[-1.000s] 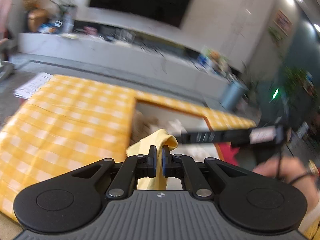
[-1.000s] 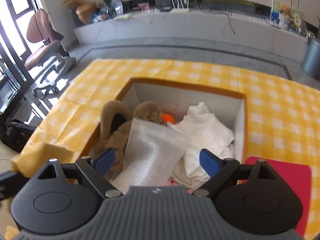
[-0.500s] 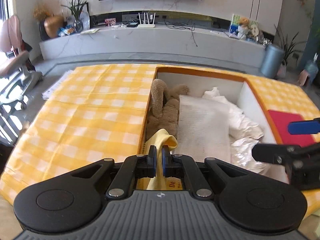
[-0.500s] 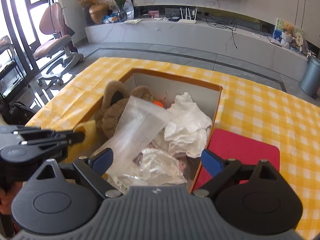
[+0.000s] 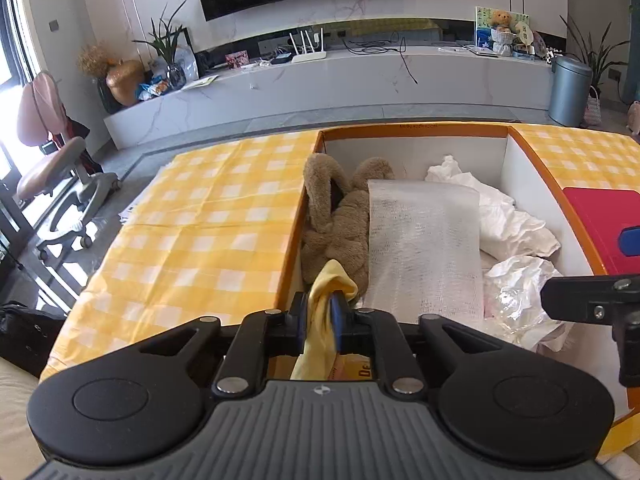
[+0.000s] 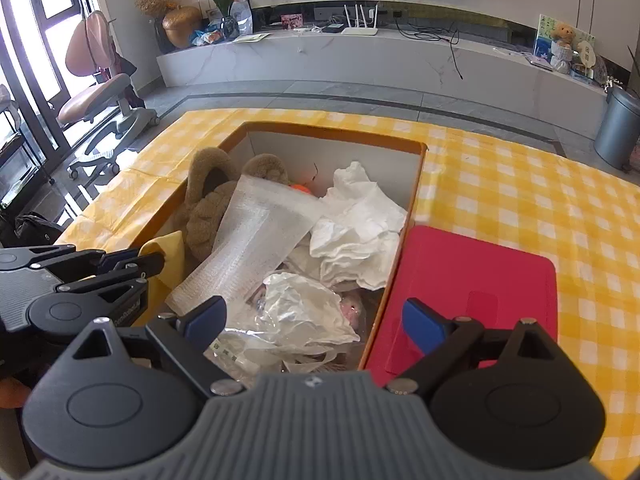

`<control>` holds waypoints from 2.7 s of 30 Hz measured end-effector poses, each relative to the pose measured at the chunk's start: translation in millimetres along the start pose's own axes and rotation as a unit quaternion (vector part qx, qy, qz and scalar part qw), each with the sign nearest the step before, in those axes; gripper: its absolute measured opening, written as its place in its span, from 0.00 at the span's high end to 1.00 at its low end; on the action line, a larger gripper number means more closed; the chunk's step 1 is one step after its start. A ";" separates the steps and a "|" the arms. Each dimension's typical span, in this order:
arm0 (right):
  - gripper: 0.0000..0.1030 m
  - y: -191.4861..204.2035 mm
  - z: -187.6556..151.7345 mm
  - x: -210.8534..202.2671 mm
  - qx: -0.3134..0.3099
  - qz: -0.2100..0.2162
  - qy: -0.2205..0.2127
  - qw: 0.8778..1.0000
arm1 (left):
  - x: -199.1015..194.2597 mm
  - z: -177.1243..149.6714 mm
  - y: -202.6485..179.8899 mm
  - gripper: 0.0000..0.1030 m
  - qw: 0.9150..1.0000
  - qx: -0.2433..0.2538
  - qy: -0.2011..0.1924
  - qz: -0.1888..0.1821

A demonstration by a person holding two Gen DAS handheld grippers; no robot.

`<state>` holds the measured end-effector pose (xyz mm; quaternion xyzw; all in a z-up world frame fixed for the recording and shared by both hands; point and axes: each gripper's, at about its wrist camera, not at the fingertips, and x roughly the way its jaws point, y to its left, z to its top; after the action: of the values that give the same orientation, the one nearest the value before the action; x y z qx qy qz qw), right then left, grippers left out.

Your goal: Organize soft objects

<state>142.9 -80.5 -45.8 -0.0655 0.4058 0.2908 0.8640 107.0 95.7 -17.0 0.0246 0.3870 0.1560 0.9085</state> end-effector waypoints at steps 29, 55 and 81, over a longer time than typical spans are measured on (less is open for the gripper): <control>0.03 -30.7 -63.5 -68.7 0.032 -0.091 -0.217 0.971 | -97.1 -2.6 -56.1 0.16 0.961 -0.056 -0.238 -0.129; 0.03 -42.4 -79.0 -56.6 0.002 -0.148 -0.233 0.961 | -79.6 -27.0 -81.2 0.07 0.963 -0.045 -0.239 -0.112; 0.03 -41.2 -78.4 -51.9 0.013 -0.145 -0.220 0.965 | -76.6 -22.8 -78.3 0.07 0.968 -0.057 -0.219 -0.110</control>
<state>87.8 -165.0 -64.5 -0.0466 0.1956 0.1647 0.9656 61.7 -3.6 7.4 -0.0362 0.1696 0.0680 0.9825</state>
